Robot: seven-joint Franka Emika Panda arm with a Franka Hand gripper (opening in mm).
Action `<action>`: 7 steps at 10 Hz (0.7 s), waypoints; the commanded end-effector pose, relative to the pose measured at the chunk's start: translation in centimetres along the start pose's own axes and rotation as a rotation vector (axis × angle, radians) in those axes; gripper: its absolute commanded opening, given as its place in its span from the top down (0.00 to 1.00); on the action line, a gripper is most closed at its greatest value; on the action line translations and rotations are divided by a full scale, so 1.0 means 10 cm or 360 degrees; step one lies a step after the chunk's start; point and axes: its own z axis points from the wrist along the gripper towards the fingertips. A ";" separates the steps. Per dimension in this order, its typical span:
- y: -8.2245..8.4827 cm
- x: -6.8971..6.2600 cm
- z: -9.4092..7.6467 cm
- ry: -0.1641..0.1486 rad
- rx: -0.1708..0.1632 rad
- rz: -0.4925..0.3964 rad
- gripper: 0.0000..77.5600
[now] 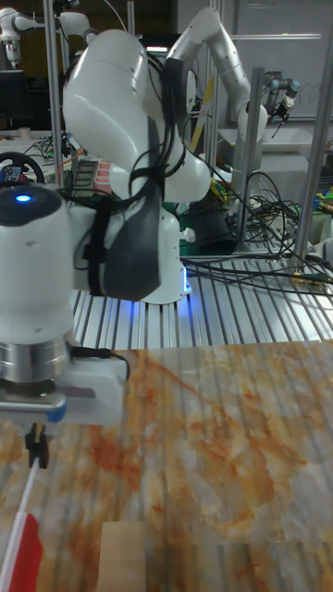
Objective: Wave the flag
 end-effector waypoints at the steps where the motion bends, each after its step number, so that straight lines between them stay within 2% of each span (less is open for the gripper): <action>1: 1.04 0.18 -0.04 0.0014 0.0002 0.0229 0.99; 2: 1.32 0.25 -0.15 0.0031 0.0002 0.0268 0.99; 5: 1.56 0.30 -0.29 0.0077 -0.0042 0.0249 0.99; 7: 1.78 0.42 -0.34 0.0078 -0.0038 0.0253 0.99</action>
